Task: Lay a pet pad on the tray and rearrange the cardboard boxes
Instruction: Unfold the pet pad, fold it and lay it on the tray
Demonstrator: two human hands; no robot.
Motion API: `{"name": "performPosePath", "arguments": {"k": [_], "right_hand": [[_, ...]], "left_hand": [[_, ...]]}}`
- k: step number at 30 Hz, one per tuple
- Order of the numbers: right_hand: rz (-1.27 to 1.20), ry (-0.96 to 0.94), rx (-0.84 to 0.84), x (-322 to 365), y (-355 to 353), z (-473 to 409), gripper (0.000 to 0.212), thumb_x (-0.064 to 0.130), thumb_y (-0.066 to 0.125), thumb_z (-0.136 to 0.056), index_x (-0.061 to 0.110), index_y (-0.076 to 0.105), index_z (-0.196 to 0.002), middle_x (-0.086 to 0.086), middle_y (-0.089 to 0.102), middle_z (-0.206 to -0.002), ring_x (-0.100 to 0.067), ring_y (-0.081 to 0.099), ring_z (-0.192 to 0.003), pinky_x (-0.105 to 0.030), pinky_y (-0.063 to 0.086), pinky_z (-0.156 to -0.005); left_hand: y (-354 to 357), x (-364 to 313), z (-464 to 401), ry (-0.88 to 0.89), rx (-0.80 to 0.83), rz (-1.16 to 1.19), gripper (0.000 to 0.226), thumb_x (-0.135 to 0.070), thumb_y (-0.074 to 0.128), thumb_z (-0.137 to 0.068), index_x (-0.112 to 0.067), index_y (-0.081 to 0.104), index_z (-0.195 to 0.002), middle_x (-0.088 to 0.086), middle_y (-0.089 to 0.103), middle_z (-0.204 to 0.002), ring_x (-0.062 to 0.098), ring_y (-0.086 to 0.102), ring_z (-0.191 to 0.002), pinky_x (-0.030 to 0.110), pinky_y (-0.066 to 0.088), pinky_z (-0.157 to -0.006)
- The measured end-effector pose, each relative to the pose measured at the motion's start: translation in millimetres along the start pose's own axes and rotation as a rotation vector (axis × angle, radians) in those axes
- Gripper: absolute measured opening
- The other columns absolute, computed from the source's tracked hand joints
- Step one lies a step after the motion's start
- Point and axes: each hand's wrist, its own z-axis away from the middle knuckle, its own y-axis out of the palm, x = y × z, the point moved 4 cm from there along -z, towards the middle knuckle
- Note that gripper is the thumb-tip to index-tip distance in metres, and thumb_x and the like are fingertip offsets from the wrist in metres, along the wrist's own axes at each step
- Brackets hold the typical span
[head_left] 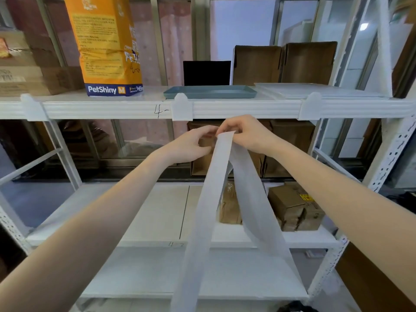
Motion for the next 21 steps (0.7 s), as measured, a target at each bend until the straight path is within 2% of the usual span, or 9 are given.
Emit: {"name": "performPosePath", "arguments": {"k": [3, 7, 9, 11, 14, 17, 18, 19, 21], "right_hand": [[-0.012, -0.007, 0.011, 2, -3, -1, 0.013, 0.015, 0.060, -0.090, 0.016, 0.071, -0.094, -0.001, 0.066, -0.099, -0.015, 0.059, -0.098, -0.023, 0.048, -0.083], [0.005, -0.031, 0.008, 3, -12, 3, 0.018, 0.011, 0.055, -0.092, 0.014, 0.072, -0.097, 0.009, 0.064, -0.093, -0.003, 0.055, -0.094, -0.012, 0.041, -0.079], [-0.012, -0.007, -0.002, 4, -17, 6, 0.024, 0.009, 0.048, -0.094, 0.016, 0.071, -0.098, 0.016, 0.061, -0.090, 0.002, 0.053, -0.092, -0.007, 0.039, -0.076], [-0.101, 0.064, -0.004, 5, -22, 8, 0.030, 0.015, 0.039, -0.098, 0.019, 0.068, -0.098, 0.017, 0.060, -0.090, 0.003, 0.054, -0.089, -0.005, 0.042, -0.074], [-0.204, 0.194, 0.052, 1, -25, 9, 0.031, 0.042, 0.035, -0.098, 0.027, 0.062, -0.106, 0.011, 0.062, -0.095, -0.008, 0.060, -0.090, -0.021, 0.049, -0.074], [-0.068, 0.171, 0.105, 0, -22, 9, 0.050, 0.055, 0.052, -0.086, 0.020, 0.055, -0.121, 0.010, 0.056, -0.113, -0.008, 0.054, -0.103, -0.021, 0.044, -0.076], [-0.020, 0.156, 0.106, -1, -20, 8, 0.052, 0.053, 0.059, -0.083, 0.016, 0.056, -0.119, 0.006, 0.059, -0.112, -0.010, 0.056, -0.100, -0.021, 0.043, -0.074], [0.025, 0.133, 0.094, -2, -18, 7, 0.047, 0.048, 0.063, -0.082, 0.009, 0.059, -0.109, 0.000, 0.063, -0.103, -0.014, 0.059, -0.091, -0.022, 0.041, -0.069], [0.082, 0.100, 0.012, 0, -19, 6, 0.035, 0.036, 0.065, -0.084, 0.001, 0.059, -0.082, -0.011, 0.054, -0.072, -0.024, 0.051, -0.067, -0.028, 0.031, -0.058]], "left_hand": [[5, 0, -5, -0.011, 0.018, -0.015, 0.031, -0.016, 0.057, -0.091, -0.023, 0.055, -0.121, -0.007, 0.060, -0.116, 0.013, 0.054, -0.113, 0.033, 0.042, -0.101], [5, -2, -5, 0.012, 0.019, -0.051, 0.010, -0.024, 0.060, -0.089, -0.024, 0.063, -0.098, -0.009, 0.064, -0.093, 0.016, 0.062, -0.095, 0.038, 0.049, -0.092], [2, -2, -3, 0.013, -0.024, -0.078, 0.013, -0.027, 0.062, -0.087, -0.016, 0.068, -0.093, -0.001, 0.068, -0.089, 0.020, 0.063, -0.087, 0.041, 0.051, -0.086], [-1, 1, -2, -0.017, -0.079, -0.101, 0.021, -0.030, 0.064, -0.085, -0.014, 0.071, -0.096, 0.008, 0.071, -0.092, 0.024, 0.063, -0.087, 0.041, 0.049, -0.085], [-8, 4, -2, -0.042, -0.162, -0.136, 0.020, -0.029, 0.069, -0.081, -0.013, 0.073, -0.093, 0.010, 0.072, -0.091, 0.024, 0.062, -0.085, 0.030, 0.046, -0.080], [-15, 2, -1, -0.049, -0.254, -0.101, 0.010, -0.025, 0.073, -0.078, -0.018, 0.071, -0.085, 0.001, 0.067, -0.081, 0.012, 0.057, -0.073, 0.008, 0.037, -0.064], [-17, 1, -1, -0.055, -0.278, -0.076, 0.007, -0.025, 0.074, -0.078, -0.021, 0.070, -0.083, 0.000, 0.067, -0.080, 0.010, 0.056, -0.071, 0.007, 0.036, -0.062], [-19, 0, 1, -0.058, -0.297, -0.048, 0.007, -0.025, 0.074, -0.078, -0.022, 0.069, -0.082, -0.001, 0.067, -0.081, 0.009, 0.057, -0.071, 0.008, 0.038, -0.063], [-22, 2, 4, -0.057, -0.301, -0.003, 0.010, -0.028, 0.073, -0.078, -0.022, 0.070, -0.085, -0.003, 0.070, -0.087, 0.010, 0.062, -0.079, 0.016, 0.044, -0.072]]}}
